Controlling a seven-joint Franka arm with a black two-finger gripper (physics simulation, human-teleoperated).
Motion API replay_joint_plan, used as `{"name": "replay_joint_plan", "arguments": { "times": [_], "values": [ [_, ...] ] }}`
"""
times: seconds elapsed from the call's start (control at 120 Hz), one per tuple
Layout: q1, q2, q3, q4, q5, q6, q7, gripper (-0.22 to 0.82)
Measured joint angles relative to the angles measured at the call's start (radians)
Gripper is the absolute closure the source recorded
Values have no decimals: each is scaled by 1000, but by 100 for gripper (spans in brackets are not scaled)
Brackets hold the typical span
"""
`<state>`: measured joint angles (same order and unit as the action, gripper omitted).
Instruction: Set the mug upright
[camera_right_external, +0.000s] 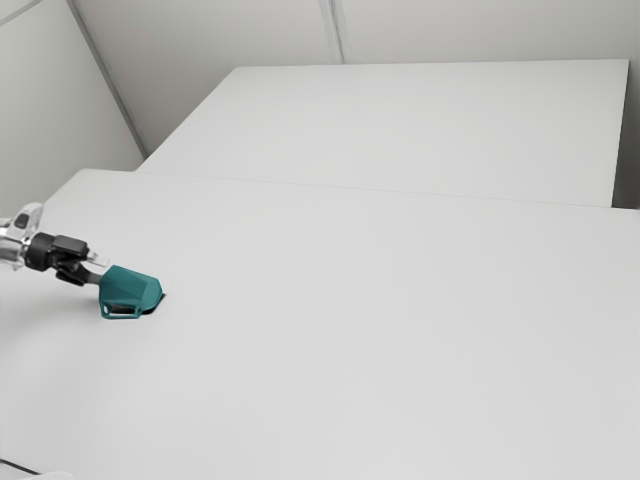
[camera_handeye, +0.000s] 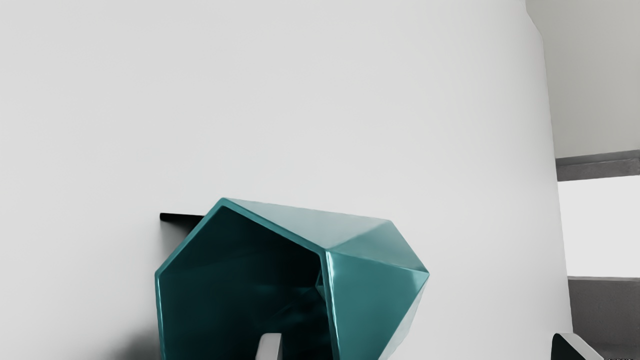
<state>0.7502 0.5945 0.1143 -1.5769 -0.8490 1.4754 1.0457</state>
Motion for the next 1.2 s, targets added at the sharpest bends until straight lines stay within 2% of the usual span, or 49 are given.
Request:
{"name": "replay_joint_plan", "arguments": {
  "times": [0.192, 0.267, 0.583, 0.725, 0.842, 0.967, 1.2],
  "values": [
    [-2, 22, -2, -10, -12, -20, 3, 2],
    [-2, 24, -8, -11, -16, -25, 5, 6],
    [-2, 21, -12, -14, -24, -37, 10, 55],
    [-1, 13, -25, -14, -24, -39, 10, 68],
    [0, -13, -37, -14, -18, -40, 6, 73],
    [-25, -63, -47, -16, -8, -38, -1, 74],
    [-160, -193, -48, -17, 126, -11, -41, 76]
  ]
}}
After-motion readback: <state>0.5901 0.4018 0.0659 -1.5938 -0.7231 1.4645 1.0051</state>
